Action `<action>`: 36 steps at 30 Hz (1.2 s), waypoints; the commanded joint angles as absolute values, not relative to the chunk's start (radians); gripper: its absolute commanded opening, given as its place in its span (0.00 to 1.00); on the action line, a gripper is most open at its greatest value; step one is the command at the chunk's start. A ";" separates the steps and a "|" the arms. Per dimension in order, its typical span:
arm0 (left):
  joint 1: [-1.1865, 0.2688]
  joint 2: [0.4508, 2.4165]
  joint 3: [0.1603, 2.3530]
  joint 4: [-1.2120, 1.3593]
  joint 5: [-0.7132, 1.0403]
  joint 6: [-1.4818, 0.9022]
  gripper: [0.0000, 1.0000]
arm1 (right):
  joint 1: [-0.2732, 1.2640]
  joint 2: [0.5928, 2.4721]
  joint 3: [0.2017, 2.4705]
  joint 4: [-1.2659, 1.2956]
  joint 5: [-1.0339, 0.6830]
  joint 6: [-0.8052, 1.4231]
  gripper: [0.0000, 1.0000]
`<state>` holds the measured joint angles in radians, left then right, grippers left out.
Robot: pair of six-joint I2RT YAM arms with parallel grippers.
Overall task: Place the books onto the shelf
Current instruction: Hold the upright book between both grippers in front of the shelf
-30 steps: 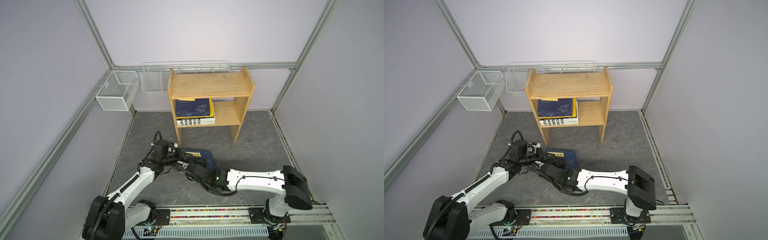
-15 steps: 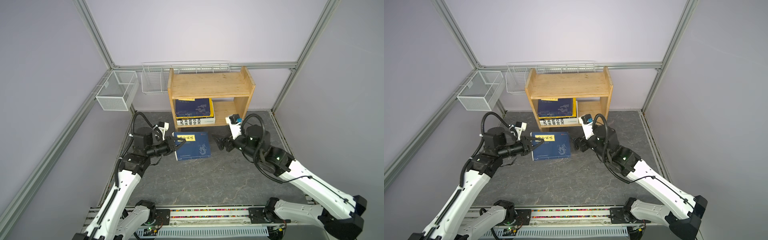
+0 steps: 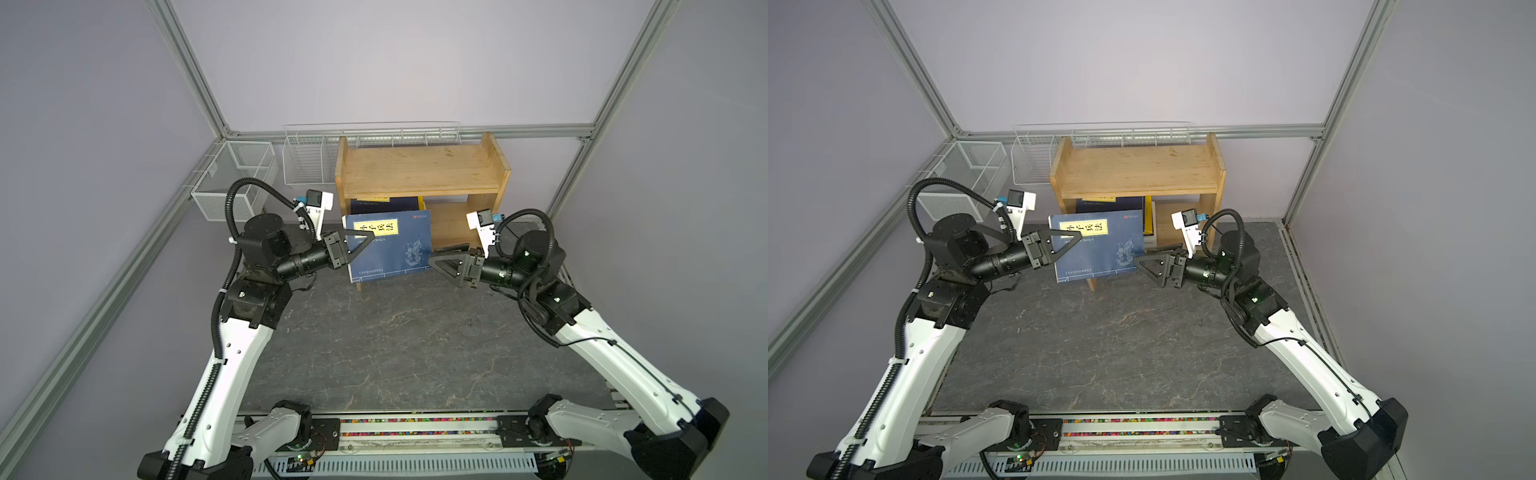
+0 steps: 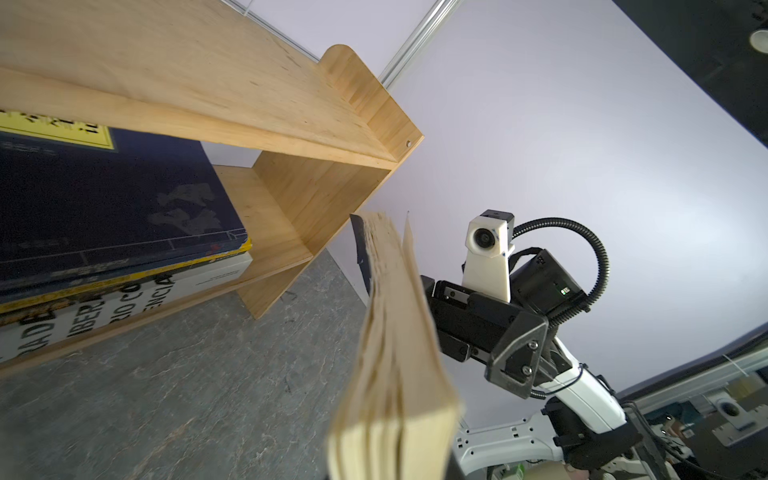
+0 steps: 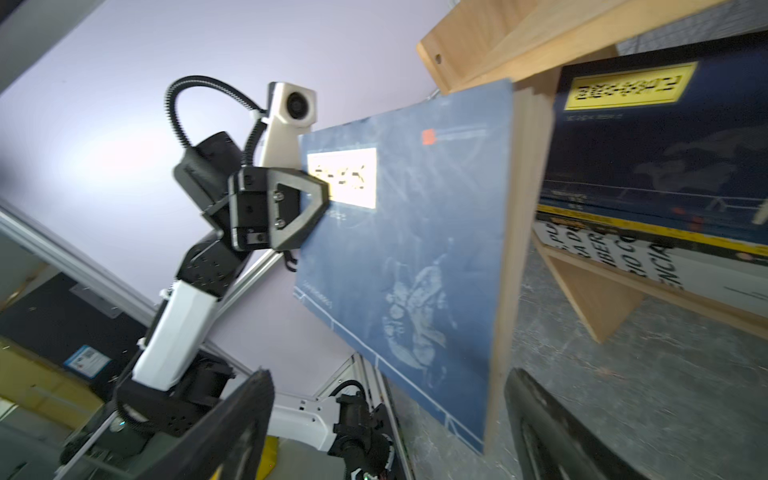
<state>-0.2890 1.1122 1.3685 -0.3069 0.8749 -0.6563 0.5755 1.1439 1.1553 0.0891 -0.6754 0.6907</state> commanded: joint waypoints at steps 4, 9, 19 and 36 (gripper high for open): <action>-0.288 1.147 1.415 0.008 1.022 -0.806 0.00 | 0.570 1.160 1.138 0.160 -0.754 0.755 0.97; -0.287 1.169 1.417 0.126 1.070 -0.914 0.00 | 0.569 1.160 1.131 0.072 -0.685 0.716 0.95; -0.287 1.149 1.422 0.151 1.091 -0.947 0.00 | 0.531 1.177 1.086 0.078 -0.651 0.746 0.83; -0.288 1.171 1.401 0.238 1.109 -1.016 0.00 | 0.492 1.229 1.020 0.406 -0.800 0.894 0.68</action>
